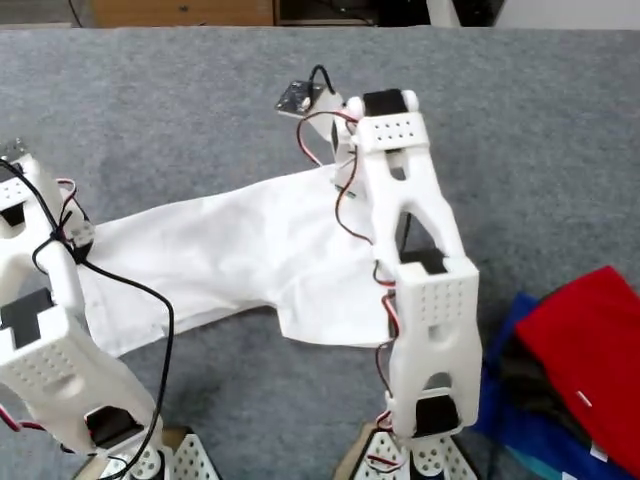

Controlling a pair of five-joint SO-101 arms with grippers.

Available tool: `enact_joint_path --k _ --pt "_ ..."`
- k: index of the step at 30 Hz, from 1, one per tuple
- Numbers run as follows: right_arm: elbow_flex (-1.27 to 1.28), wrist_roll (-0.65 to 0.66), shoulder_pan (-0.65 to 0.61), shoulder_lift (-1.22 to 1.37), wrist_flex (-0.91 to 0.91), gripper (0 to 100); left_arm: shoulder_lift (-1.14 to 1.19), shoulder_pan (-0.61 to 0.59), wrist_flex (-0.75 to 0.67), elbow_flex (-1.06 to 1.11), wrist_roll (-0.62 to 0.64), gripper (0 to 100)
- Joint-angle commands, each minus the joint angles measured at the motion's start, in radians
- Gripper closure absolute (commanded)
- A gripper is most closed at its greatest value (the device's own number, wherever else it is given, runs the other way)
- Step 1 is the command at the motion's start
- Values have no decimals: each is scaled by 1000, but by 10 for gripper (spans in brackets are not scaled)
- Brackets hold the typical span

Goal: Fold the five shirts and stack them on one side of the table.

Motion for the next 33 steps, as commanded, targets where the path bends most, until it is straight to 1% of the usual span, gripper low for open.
enact_joint_path --k 1,6,10,12,17,20,22,24,27,28,30,33 --pt "-7 -8 39 54 -49 972 24 -3 -15 -97 14 980" --pt "-7 -5 54 91 -52 972 110 -11 -11 -204 11 980" --pt "-13 -2 53 90 -54 972 148 -23 -5 -232 -49 980" --pt "-56 -8 50 88 -31 972 145 -41 -2 -227 -64 980" --pt "-243 0 39 45 138 970 74 -61 92 -229 -124 980" --pt "-343 9 36 4 256 970 -13 -72 101 -216 -130 980" --pt "-394 38 36 -22 331 968 -82 -74 104 -198 -133 980" --pt "-400 40 36 -54 350 942 -162 -74 107 -157 -133 980" --pt "-325 63 38 -131 350 875 -291 -69 103 -38 -144 976" --pt "-271 83 35 -166 350 868 -335 -69 95 8 -173 975" --pt "-127 121 8 -254 350 871 -421 -74 61 110 -203 967" --pt "143 161 -31 -433 344 875 -527 -92 9 245 -207 917"
